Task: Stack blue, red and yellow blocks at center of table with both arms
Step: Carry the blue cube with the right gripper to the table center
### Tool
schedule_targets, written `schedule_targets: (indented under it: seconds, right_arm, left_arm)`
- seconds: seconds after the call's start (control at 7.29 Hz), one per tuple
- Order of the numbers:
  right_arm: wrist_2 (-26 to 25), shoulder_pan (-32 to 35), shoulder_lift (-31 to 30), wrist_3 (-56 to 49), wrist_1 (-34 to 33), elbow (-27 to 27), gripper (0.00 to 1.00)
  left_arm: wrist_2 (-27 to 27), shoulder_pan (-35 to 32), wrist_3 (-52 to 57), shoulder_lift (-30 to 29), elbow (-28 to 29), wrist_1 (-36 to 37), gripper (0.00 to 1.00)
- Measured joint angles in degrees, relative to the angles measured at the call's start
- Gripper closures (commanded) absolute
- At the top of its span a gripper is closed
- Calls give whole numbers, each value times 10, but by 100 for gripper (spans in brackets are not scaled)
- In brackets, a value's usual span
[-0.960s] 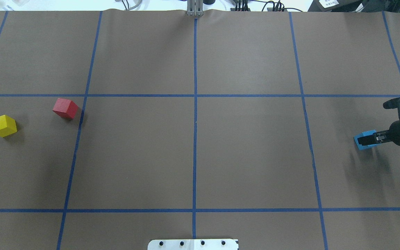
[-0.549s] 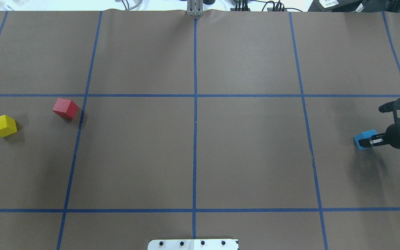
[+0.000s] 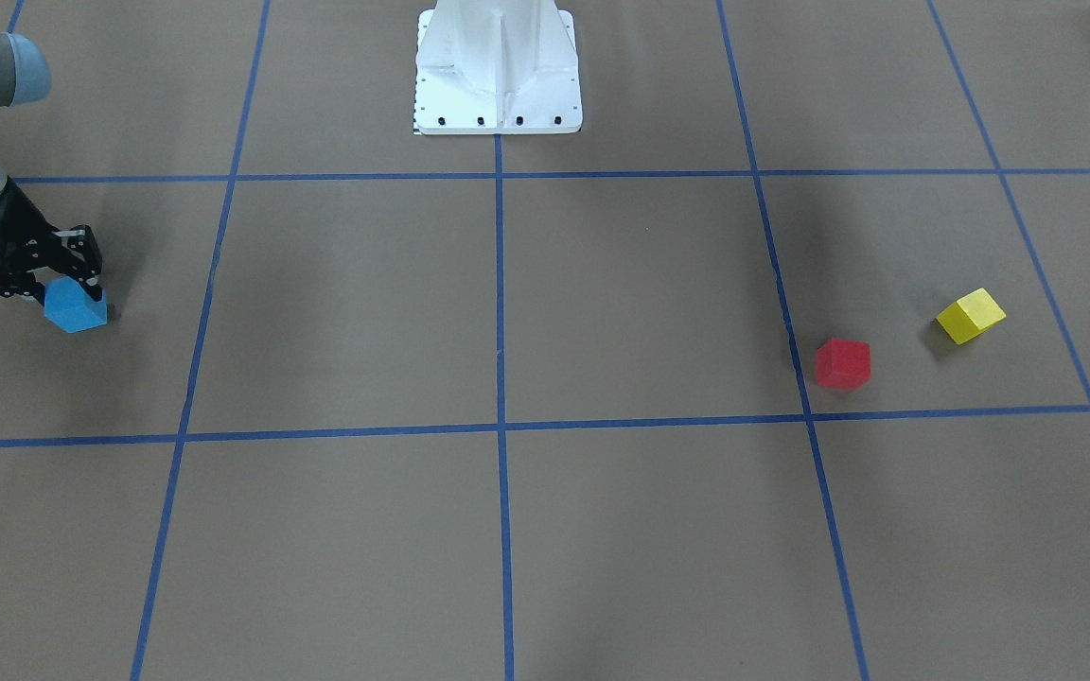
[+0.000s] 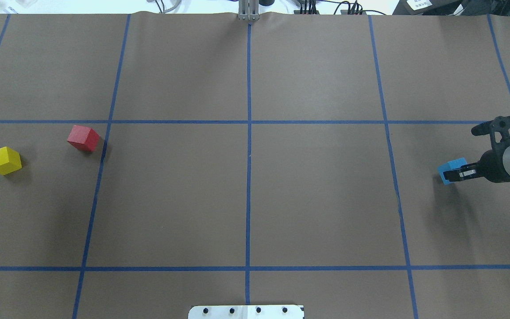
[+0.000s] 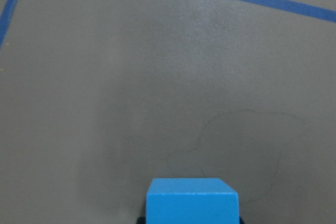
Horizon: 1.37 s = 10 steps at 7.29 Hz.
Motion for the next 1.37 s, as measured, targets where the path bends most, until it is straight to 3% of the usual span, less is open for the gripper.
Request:
schedule_targets:
  seconds: [0.41,0.69,0.82,1.23,1.37]
  right_arm:
    - [0,0,148,10,-184,11,100]
    - [-6,-30,298,94,-344,2,100]
    - [-16,-56,368,151,-387,-19,100]
    - [-69,-126,568,299,-417,-183,81]
    - [-90,-147,592,321,-405,-215,64]
  left_arm:
    - [0,0,0,0,1,0,0]
    - [0,0,0,0,2,0,0]
    - [0,0,0,0,2,1,0]
    - [0,0,0,0,2,1,0]
    - [0,0,0,0,3,1,0]
